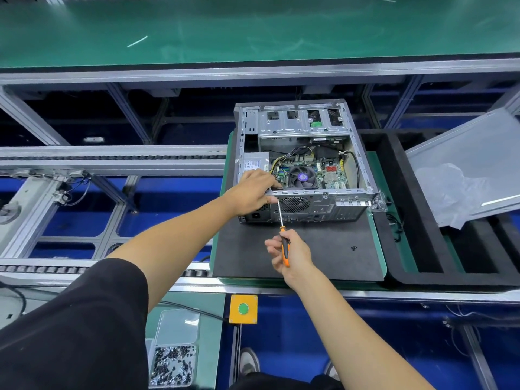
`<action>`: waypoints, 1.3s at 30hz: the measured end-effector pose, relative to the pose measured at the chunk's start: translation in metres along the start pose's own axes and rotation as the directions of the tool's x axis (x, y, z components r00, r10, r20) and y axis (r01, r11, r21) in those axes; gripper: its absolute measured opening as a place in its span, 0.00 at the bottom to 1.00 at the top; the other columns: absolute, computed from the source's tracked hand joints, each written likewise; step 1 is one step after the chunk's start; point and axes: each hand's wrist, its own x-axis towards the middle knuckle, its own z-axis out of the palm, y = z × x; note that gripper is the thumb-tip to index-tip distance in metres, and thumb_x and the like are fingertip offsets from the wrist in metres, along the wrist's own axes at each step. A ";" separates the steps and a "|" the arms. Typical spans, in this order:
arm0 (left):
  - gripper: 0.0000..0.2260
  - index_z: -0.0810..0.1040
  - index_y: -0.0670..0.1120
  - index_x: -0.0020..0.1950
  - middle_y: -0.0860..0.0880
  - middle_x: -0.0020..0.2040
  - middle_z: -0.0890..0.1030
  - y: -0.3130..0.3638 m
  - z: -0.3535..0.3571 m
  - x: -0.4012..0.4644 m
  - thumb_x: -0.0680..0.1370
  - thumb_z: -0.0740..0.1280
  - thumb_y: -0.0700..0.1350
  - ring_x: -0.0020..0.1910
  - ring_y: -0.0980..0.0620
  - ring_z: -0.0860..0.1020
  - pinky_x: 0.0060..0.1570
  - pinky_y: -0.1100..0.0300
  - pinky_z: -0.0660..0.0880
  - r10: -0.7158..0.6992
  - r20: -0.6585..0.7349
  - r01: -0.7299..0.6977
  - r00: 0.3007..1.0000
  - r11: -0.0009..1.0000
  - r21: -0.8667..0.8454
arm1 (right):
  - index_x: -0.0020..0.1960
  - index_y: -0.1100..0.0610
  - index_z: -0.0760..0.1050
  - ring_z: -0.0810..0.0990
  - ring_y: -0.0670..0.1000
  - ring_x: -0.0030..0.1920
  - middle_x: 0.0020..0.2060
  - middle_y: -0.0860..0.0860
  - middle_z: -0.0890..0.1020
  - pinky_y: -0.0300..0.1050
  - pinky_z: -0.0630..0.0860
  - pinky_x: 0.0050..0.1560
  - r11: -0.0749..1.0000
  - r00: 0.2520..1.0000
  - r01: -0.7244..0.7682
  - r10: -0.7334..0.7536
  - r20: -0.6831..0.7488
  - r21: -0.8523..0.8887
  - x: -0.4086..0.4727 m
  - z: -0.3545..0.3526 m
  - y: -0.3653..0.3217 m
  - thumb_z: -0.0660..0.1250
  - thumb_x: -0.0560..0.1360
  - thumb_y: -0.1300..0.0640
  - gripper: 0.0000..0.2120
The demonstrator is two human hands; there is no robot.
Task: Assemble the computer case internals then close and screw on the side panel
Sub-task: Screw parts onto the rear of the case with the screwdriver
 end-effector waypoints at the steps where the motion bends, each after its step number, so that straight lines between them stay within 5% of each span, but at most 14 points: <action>1: 0.17 0.76 0.49 0.67 0.52 0.61 0.78 0.000 0.000 0.000 0.80 0.68 0.54 0.68 0.49 0.68 0.67 0.60 0.53 0.000 -0.001 0.000 1.000 1.000 0.001 | 0.41 0.58 0.75 0.72 0.46 0.22 0.28 0.51 0.79 0.35 0.61 0.21 0.993 0.995 0.060 -0.067 -0.067 -0.105 0.000 0.001 0.000 0.65 0.78 0.55 0.09; 5: 0.17 0.76 0.49 0.67 0.52 0.62 0.78 0.001 -0.001 0.001 0.80 0.68 0.54 0.68 0.49 0.67 0.67 0.61 0.52 -0.010 -0.001 0.010 1.000 1.000 0.000 | 0.44 0.56 0.72 0.75 0.50 0.30 0.34 0.50 0.78 0.43 0.66 0.29 0.733 0.810 0.388 -0.560 -0.173 -0.558 0.001 0.006 0.007 0.69 0.74 0.53 0.08; 9: 0.17 0.76 0.49 0.67 0.52 0.62 0.78 0.002 -0.001 0.000 0.80 0.68 0.54 0.68 0.49 0.67 0.67 0.60 0.52 -0.009 0.000 0.009 1.000 1.000 0.004 | 0.40 0.53 0.62 0.72 0.53 0.29 0.32 0.52 0.75 0.45 0.64 0.27 0.417 0.640 0.397 -0.764 -0.080 -0.817 0.006 -0.004 0.014 0.67 0.77 0.59 0.14; 13: 0.17 0.76 0.49 0.67 0.52 0.62 0.78 0.002 -0.002 0.000 0.81 0.68 0.53 0.68 0.49 0.68 0.69 0.57 0.54 -0.006 0.007 0.006 1.000 1.000 0.004 | 0.40 0.55 0.67 0.68 0.48 0.20 0.27 0.52 0.75 0.38 0.63 0.19 0.964 0.974 0.217 -0.225 -0.036 -0.151 0.006 0.002 0.007 0.64 0.78 0.65 0.10; 16: 0.17 0.75 0.48 0.67 0.52 0.62 0.78 0.004 -0.004 -0.001 0.81 0.67 0.53 0.69 0.49 0.68 0.71 0.54 0.55 -0.002 0.020 0.002 1.000 1.000 0.012 | 0.43 0.55 0.72 0.70 0.46 0.21 0.27 0.50 0.77 0.36 0.64 0.20 0.992 0.997 -0.027 0.017 0.080 0.122 0.003 0.009 0.010 0.63 0.80 0.60 0.07; 20: 0.17 0.76 0.48 0.67 0.52 0.62 0.78 0.005 -0.005 -0.001 0.81 0.68 0.53 0.69 0.49 0.68 0.71 0.53 0.56 -0.001 0.014 0.001 1.000 1.000 0.014 | 0.48 0.55 0.75 0.79 0.46 0.26 0.39 0.53 0.88 0.36 0.65 0.22 0.983 0.984 0.162 -0.168 -0.062 -0.090 0.004 0.005 0.014 0.63 0.80 0.58 0.03; 22: 0.17 0.76 0.48 0.67 0.52 0.62 0.78 0.006 -0.005 0.000 0.81 0.68 0.53 0.69 0.49 0.68 0.71 0.54 0.55 0.001 0.012 -0.001 1.000 1.000 0.018 | 0.43 0.53 0.76 0.81 0.49 0.26 0.35 0.49 0.87 0.41 0.70 0.28 0.811 0.863 0.362 -0.478 -0.163 -0.459 0.008 0.000 0.018 0.63 0.79 0.53 0.08; 25: 0.18 0.76 0.48 0.67 0.52 0.62 0.78 0.005 -0.004 0.000 0.80 0.68 0.54 0.69 0.49 0.68 0.71 0.54 0.56 -0.003 0.010 0.003 1.000 1.000 0.019 | 0.46 0.49 0.71 0.78 0.56 0.32 0.30 0.47 0.81 0.47 0.72 0.35 0.334 0.601 0.286 -0.793 -0.103 -0.898 0.011 -0.005 0.019 0.64 0.76 0.47 0.06; 29: 0.18 0.76 0.48 0.66 0.52 0.61 0.79 0.003 -0.002 0.001 0.80 0.69 0.54 0.68 0.49 0.69 0.71 0.53 0.58 0.014 0.006 -0.014 1.000 0.999 0.029 | 0.51 0.51 0.60 0.73 0.57 0.32 0.32 0.48 0.75 0.48 0.67 0.34 0.203 0.559 0.236 -0.828 -0.038 -0.950 0.017 -0.006 0.018 0.68 0.77 0.54 0.15; 31: 0.18 0.76 0.48 0.66 0.52 0.61 0.79 0.002 -0.001 0.001 0.80 0.68 0.54 0.68 0.50 0.69 0.70 0.54 0.57 0.015 0.003 -0.015 1.000 0.999 0.031 | 0.45 0.53 0.62 0.72 0.56 0.30 0.32 0.50 0.76 0.47 0.66 0.30 0.292 0.582 0.361 -0.813 -0.032 -0.886 0.015 -0.004 0.022 0.67 0.78 0.58 0.12; 33: 0.18 0.76 0.49 0.66 0.53 0.61 0.79 0.001 -0.001 0.001 0.80 0.68 0.55 0.68 0.50 0.69 0.70 0.54 0.57 0.017 0.000 -0.017 1.000 0.999 0.031 | 0.40 0.54 0.62 0.68 0.50 0.24 0.30 0.53 0.76 0.41 0.62 0.22 0.769 0.826 0.450 -0.552 -0.117 -0.453 0.016 -0.001 0.019 0.65 0.78 0.64 0.14; 34: 0.17 0.76 0.49 0.66 0.53 0.61 0.79 0.000 -0.001 0.001 0.80 0.68 0.55 0.68 0.50 0.69 0.70 0.54 0.58 0.018 -0.001 -0.018 1.000 0.999 0.032 | 0.39 0.54 0.63 0.64 0.48 0.20 0.29 0.52 0.73 0.39 0.59 0.18 0.958 0.959 0.279 -0.281 -0.040 -0.062 0.014 0.002 0.017 0.63 0.79 0.65 0.14; 36: 0.17 0.76 0.49 0.66 0.53 0.61 0.79 0.000 0.000 0.001 0.80 0.68 0.55 0.68 0.50 0.69 0.70 0.54 0.58 0.020 0.001 -0.020 1.000 0.999 0.034 | 0.40 0.55 0.67 0.61 0.44 0.18 0.27 0.48 0.69 0.36 0.55 0.14 0.941 0.980 -0.090 0.026 0.197 0.325 0.009 0.002 0.014 0.61 0.80 0.63 0.11; 39: 0.17 0.76 0.49 0.67 0.52 0.62 0.78 0.002 -0.001 0.000 0.80 0.68 0.54 0.68 0.50 0.69 0.71 0.54 0.57 0.013 0.003 -0.013 1.000 0.999 0.031 | 0.42 0.56 0.68 0.69 0.45 0.21 0.29 0.52 0.79 0.35 0.57 0.16 0.990 0.995 0.071 -0.080 0.063 0.124 0.005 0.004 0.011 0.62 0.79 0.64 0.08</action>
